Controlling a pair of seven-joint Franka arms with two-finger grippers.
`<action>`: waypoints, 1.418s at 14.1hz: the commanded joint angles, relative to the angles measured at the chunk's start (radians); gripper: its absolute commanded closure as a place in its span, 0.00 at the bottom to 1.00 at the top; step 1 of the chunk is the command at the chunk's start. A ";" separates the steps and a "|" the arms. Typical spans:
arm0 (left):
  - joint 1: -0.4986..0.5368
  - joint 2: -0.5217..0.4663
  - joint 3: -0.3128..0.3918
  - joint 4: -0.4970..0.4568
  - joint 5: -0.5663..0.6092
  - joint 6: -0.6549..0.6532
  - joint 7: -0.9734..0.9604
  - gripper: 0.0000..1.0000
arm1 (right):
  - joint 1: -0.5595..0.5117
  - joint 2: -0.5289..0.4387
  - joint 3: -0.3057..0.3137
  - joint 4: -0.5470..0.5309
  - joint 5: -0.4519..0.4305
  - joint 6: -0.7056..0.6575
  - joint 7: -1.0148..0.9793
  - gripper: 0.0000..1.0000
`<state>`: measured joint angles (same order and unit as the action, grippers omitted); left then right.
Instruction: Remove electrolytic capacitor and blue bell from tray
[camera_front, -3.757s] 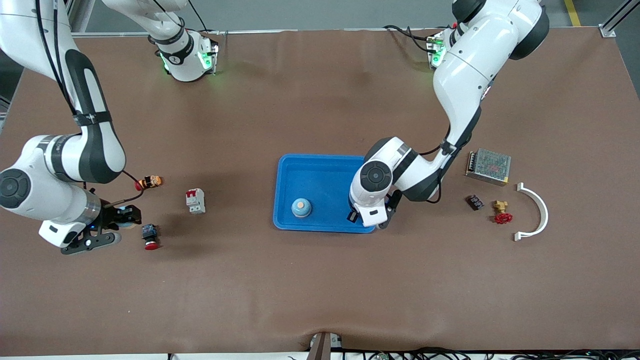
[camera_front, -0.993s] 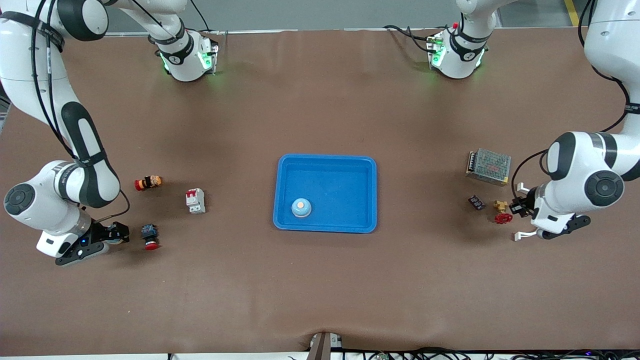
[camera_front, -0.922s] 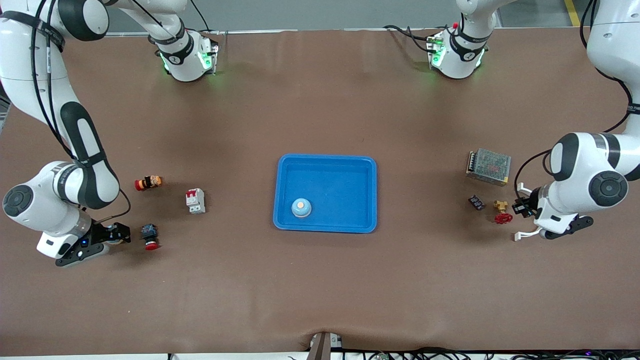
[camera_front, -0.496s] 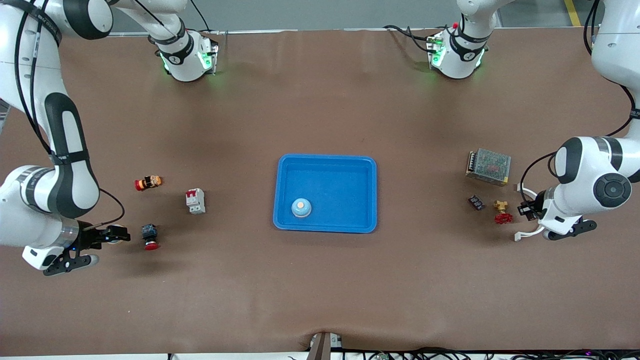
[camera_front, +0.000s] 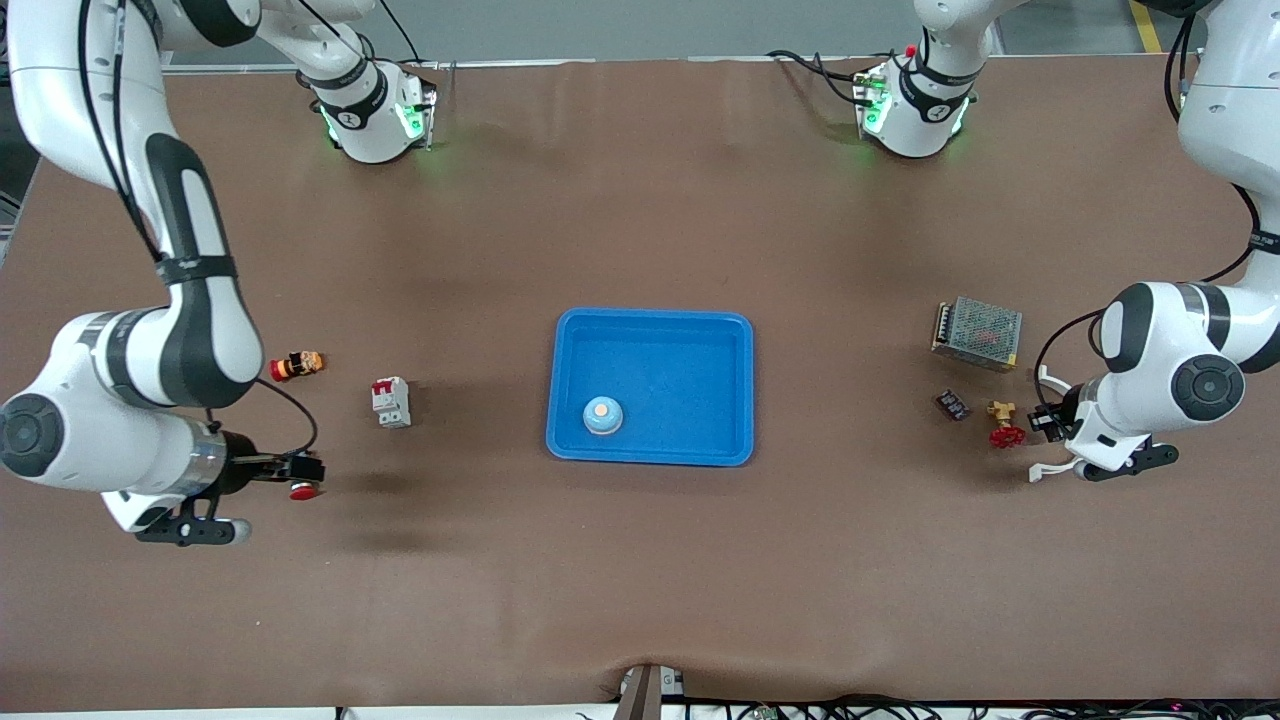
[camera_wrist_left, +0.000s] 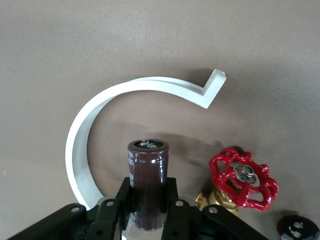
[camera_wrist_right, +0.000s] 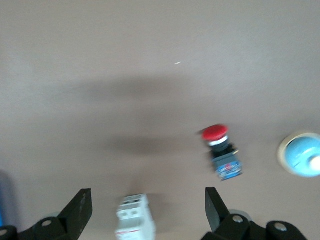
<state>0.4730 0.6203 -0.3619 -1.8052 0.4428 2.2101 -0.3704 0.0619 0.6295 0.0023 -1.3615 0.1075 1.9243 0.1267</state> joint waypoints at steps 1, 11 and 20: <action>0.010 0.016 -0.006 0.004 0.022 0.014 0.015 1.00 | 0.070 -0.034 -0.008 -0.013 0.015 -0.016 0.186 0.00; 0.027 0.047 -0.006 0.009 0.088 0.037 0.027 1.00 | 0.357 -0.024 -0.011 -0.010 0.009 0.074 0.729 0.00; 0.030 0.018 -0.017 0.013 0.077 0.022 0.027 0.00 | 0.489 0.022 -0.013 -0.021 -0.002 0.148 0.829 0.00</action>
<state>0.4930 0.6604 -0.3647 -1.7953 0.5107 2.2390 -0.3529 0.5270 0.6509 0.0006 -1.3802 0.1075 2.0680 0.9337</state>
